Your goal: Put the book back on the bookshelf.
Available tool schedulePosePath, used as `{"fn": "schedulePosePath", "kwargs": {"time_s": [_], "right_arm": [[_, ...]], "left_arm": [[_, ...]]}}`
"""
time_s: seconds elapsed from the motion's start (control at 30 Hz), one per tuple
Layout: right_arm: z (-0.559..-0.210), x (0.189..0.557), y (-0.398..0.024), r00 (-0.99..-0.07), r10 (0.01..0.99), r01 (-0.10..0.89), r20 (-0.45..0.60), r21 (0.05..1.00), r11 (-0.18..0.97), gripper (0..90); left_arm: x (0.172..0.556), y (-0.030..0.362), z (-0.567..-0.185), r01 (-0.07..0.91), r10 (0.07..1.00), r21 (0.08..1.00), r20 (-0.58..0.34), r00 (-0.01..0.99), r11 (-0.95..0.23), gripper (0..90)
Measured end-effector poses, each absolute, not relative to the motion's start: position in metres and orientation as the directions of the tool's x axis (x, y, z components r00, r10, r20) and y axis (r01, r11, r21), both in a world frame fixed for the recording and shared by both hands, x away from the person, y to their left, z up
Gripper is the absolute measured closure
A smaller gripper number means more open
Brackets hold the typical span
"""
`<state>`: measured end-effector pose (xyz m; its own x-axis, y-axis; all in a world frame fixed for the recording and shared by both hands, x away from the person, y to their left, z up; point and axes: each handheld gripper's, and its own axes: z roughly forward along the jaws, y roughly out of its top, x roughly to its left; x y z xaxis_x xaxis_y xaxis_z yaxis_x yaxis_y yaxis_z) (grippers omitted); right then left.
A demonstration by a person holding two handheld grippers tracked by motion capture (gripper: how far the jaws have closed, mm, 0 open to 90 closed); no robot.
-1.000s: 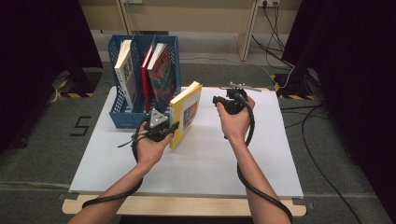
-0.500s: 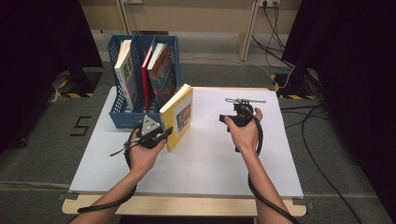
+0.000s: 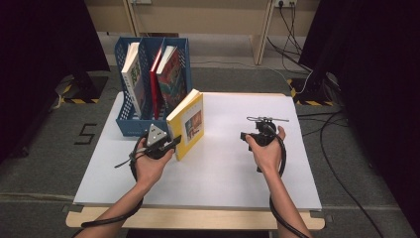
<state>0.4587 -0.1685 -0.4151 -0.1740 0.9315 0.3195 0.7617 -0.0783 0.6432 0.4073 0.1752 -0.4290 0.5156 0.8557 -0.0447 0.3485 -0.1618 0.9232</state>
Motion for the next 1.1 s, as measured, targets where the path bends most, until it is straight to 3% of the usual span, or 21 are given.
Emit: {"fn": "schedulePosePath", "kwargs": {"time_s": [0.13,0.33,0.43,0.7,1.1], "right_arm": [[-0.420,0.456,-0.173,-0.184,0.935,0.749,0.304,0.659,-0.067,56.9],[-0.423,0.452,-0.175,-0.195,0.940,0.728,0.282,0.684,-0.054,56.9],[-0.425,0.447,-0.181,-0.187,0.933,0.721,0.307,0.688,-0.082,65.7],[-0.434,0.428,-0.199,-0.169,0.937,0.694,0.304,0.712,-0.106,62.3],[-0.447,0.403,-0.225,-0.113,0.936,0.642,0.332,0.743,-0.186,63.5]], "left_arm": [[0.415,0.174,-0.428,0.320,0.850,0.939,-0.063,0.523,-0.128,67.2],[0.423,0.168,-0.422,0.290,0.850,0.950,-0.056,0.523,-0.116,66.0],[0.427,0.165,-0.419,0.277,0.853,0.955,-0.054,0.519,-0.109,68.7],[0.431,0.164,-0.419,0.267,0.853,0.958,-0.055,0.520,-0.100,74.4],[0.431,0.164,-0.418,0.268,0.841,0.957,-0.054,0.538,-0.110,75.0]]}}
